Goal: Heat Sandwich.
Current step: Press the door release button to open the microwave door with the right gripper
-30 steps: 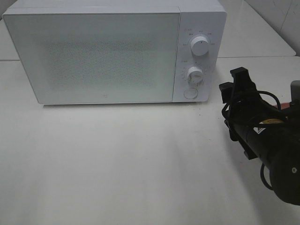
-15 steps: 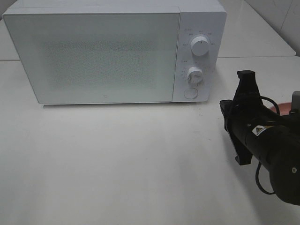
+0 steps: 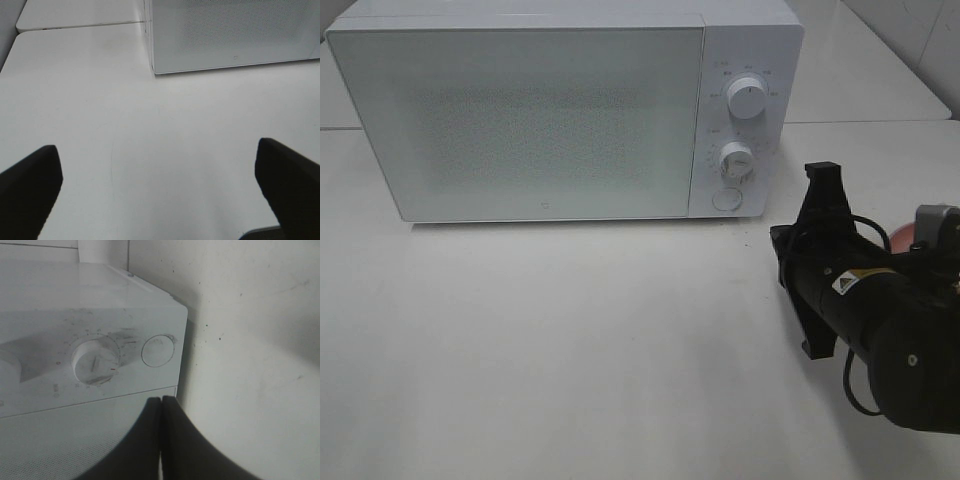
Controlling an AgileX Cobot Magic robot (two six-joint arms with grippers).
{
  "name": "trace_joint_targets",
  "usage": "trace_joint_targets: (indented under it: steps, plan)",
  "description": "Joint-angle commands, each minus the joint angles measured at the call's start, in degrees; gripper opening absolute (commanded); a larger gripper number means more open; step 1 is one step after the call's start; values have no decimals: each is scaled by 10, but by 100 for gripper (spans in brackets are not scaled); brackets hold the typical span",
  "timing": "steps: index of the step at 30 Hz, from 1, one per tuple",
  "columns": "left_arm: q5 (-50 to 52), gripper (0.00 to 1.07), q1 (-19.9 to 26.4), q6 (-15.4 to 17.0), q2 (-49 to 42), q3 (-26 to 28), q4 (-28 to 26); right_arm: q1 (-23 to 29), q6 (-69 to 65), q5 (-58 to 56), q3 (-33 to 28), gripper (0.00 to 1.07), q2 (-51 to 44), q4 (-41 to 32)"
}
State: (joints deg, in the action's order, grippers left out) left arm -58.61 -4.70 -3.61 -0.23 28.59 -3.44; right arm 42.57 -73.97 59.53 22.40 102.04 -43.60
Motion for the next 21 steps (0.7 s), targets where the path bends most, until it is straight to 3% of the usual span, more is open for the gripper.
trace_joint_targets:
  steps: [1,9,21]
  plan:
    - [3,103,-3,0,-15,3,2,1,-14,0,22,1,23,25]
    - [3,103,-3,0,-15,3,2,-49,-57,-2,83,0,84,109]
    - [3,103,-3,0,-15,3,2,-97,-85,-36,151,0,132,159]
